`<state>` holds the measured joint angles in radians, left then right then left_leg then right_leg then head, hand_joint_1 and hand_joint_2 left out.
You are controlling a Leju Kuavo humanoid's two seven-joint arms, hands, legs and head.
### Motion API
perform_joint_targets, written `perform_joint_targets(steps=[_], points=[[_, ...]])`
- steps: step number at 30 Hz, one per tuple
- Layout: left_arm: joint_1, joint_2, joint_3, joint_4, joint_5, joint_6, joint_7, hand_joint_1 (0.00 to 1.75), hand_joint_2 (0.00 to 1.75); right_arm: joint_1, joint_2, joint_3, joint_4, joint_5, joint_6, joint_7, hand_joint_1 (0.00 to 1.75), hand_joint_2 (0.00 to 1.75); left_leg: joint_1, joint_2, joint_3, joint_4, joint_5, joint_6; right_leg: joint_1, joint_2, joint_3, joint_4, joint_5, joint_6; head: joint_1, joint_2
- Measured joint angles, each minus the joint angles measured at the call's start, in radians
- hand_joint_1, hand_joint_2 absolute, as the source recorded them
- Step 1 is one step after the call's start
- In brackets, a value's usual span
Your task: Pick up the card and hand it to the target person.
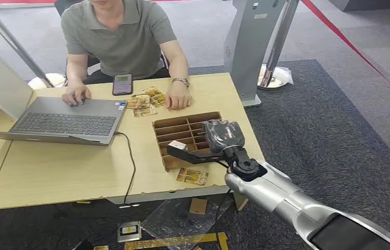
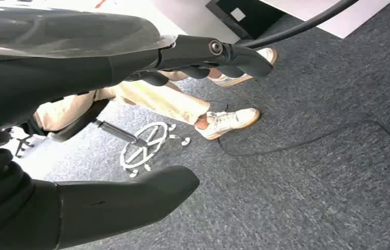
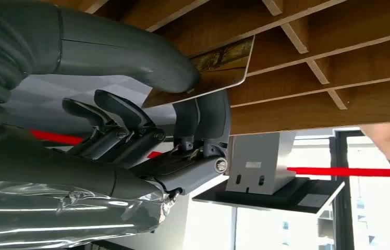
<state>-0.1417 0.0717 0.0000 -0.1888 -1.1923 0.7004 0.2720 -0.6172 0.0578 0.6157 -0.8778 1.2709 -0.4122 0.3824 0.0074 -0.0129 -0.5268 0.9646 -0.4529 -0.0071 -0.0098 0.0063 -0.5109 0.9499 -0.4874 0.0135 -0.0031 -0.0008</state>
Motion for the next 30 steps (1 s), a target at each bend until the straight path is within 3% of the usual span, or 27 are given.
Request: perform_joint_targets(steps=[8, 22, 26, 30], points=[[0.003, -0.002, 0.000, 0.000, 0.000, 0.000, -0.001, 0.00, 1.75, -0.001, 0.000, 0.003, -0.022, 0.014, -0.017, 0.015, 1.75, 1.75, 0.000, 0.001, 0.000, 0.000, 0.000, 0.000, 0.000, 0.001, 0.000, 0.000, 0.000, 0.000, 0.001, 0.000], [0.010, -0.011, 0.000, 0.000, 0.007, 0.000, -0.041, 0.00, 1.75, -0.028, 0.000, 0.004, -0.394, 0.044, -0.031, -0.006, 1.75, 1.75, 0.000, 0.002, 0.001, 0.000, 0.000, 0.000, 0.000, 0.002, 0.000, 0.000, 0.000, 0.000, 0.000, 0.000], [0.010, -0.016, 0.000, 0.000, -0.004, 0.000, -0.038, 0.00, 1.75, -0.071, 0.013, 0.007, -0.397, 0.032, -0.056, -0.033, 1.75, 1.75, 0.000, 0.002, 0.001, 0.000, 0.000, 0.000, 0.000, 0.001, 0.000, 0.000, 0.000, 0.000, 0.001, 0.000], [0.008, -0.020, 0.000, 0.000, -0.009, 0.000, -0.045, 0.00, 1.75, -0.148, 0.045, 0.020, -0.289, 0.048, -0.119, -0.076, 1.75, 1.75, 0.000, 0.001, 0.001, 0.000, 0.000, 0.000, 0.000, 0.001, 0.000, 0.000, 0.000, 0.000, 0.001, 0.000]])
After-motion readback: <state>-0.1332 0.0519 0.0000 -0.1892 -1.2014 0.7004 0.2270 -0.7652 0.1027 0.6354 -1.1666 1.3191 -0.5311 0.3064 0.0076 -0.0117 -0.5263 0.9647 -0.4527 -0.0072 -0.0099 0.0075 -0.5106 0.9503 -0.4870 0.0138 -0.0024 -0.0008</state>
